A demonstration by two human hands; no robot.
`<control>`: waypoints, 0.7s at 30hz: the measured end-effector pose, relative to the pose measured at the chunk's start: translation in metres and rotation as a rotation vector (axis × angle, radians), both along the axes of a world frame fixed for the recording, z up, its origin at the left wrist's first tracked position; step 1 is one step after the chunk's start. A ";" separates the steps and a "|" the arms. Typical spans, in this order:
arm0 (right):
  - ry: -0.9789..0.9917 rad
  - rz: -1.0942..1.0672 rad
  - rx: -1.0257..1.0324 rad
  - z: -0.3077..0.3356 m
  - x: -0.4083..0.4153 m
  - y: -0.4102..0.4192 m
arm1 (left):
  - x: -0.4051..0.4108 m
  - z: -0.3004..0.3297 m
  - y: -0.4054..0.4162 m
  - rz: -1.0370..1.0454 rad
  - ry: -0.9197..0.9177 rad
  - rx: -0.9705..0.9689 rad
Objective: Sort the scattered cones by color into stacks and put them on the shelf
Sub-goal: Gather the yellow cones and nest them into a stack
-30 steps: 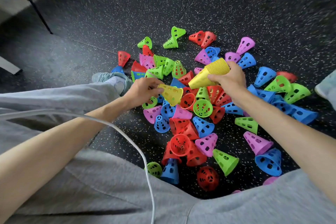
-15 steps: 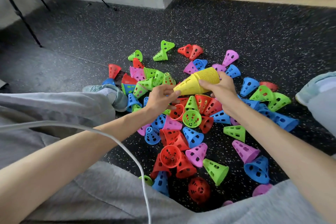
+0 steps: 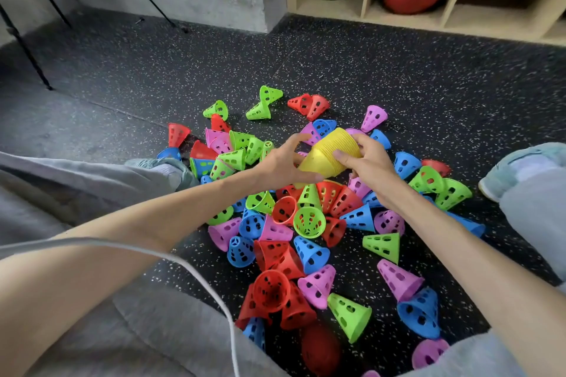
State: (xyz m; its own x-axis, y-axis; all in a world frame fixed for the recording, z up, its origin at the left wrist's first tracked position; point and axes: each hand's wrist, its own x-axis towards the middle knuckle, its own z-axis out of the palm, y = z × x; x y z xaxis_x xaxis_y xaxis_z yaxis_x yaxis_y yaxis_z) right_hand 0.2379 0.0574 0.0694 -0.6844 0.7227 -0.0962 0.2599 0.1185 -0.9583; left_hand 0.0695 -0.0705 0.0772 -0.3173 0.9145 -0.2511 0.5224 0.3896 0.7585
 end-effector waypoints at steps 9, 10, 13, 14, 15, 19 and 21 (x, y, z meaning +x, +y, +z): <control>-0.178 0.139 0.165 -0.012 -0.019 0.044 | 0.016 -0.056 0.051 -0.016 -0.009 0.310; -0.196 0.171 0.150 -0.017 -0.021 0.049 | 0.016 -0.065 0.053 0.001 0.001 0.336; -0.208 0.222 0.117 -0.029 -0.030 0.059 | 0.011 -0.085 0.058 0.060 0.018 0.368; -0.200 0.214 0.117 -0.033 -0.033 0.060 | 0.009 -0.089 0.060 0.085 0.010 0.365; -0.192 0.195 0.124 -0.038 -0.037 0.062 | 0.007 -0.093 0.062 0.114 0.009 0.360; -0.136 0.055 0.111 -0.046 -0.051 0.064 | 0.000 -0.102 0.065 0.215 0.057 0.370; -0.124 -0.045 0.136 -0.047 -0.054 0.066 | -0.005 -0.106 0.065 0.268 0.060 0.373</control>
